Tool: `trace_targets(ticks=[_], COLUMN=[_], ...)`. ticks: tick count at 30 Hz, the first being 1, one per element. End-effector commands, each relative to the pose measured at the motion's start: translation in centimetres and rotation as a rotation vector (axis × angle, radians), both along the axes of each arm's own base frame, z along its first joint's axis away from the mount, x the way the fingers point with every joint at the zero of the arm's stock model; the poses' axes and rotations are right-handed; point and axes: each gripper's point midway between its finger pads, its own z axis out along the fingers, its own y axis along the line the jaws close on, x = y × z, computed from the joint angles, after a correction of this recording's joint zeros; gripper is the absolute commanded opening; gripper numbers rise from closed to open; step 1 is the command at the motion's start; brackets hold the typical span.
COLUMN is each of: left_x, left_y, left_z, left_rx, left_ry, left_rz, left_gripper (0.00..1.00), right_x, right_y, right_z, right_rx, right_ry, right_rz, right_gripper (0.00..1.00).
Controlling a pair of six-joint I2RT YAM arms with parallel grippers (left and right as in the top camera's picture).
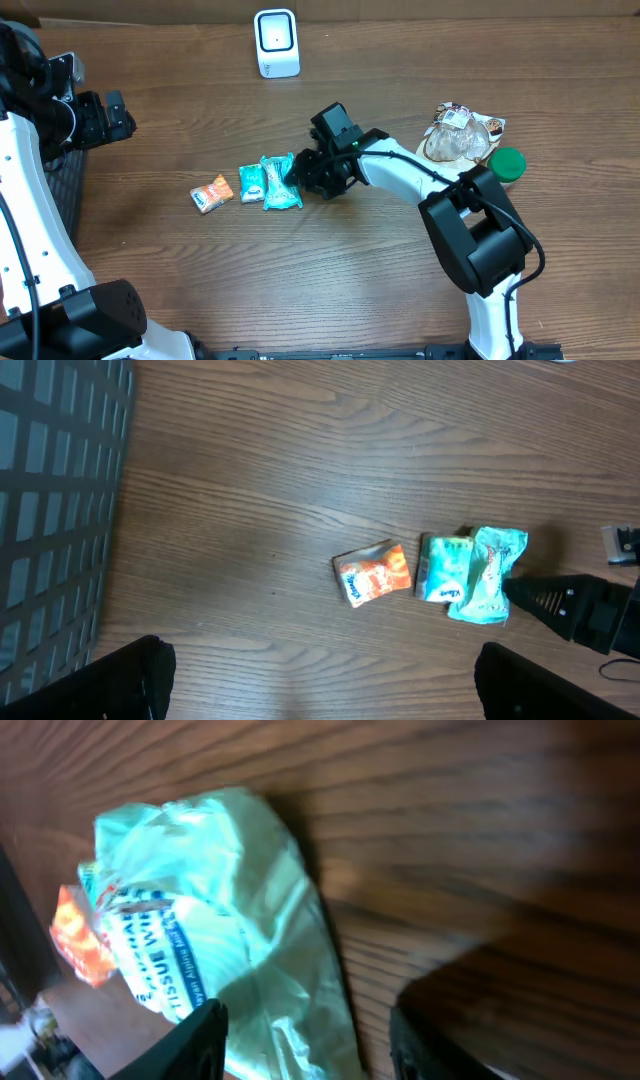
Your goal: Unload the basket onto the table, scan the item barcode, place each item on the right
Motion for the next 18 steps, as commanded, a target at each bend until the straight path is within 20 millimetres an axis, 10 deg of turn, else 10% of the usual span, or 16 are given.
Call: trace_targets(ticks=[1, 9, 18], left_x=[0.1, 0.1, 0.1], left_y=[0.1, 0.1, 0.1], left_z=[0.0, 0.0, 0.0], left_rx=[0.007, 0.007, 0.007], left_ry=[-0.004, -0.004, -0.005], left_rz=[-0.017, -0.017, -0.017], left_gripper=[0.99, 0.99, 1.00], right_x=[0.6, 3.1, 1.5], right_y=[-0.1, 1.7, 3.6], right_z=[-1.8, 1.4, -1.4], right_rx=[-0.064, -0.023, -0.057], right_ry=[-0.063, -0.187, -0.190], right_rz=[0.117, 0.181, 0.235], right_gripper=[0.53, 0.61, 0.67])
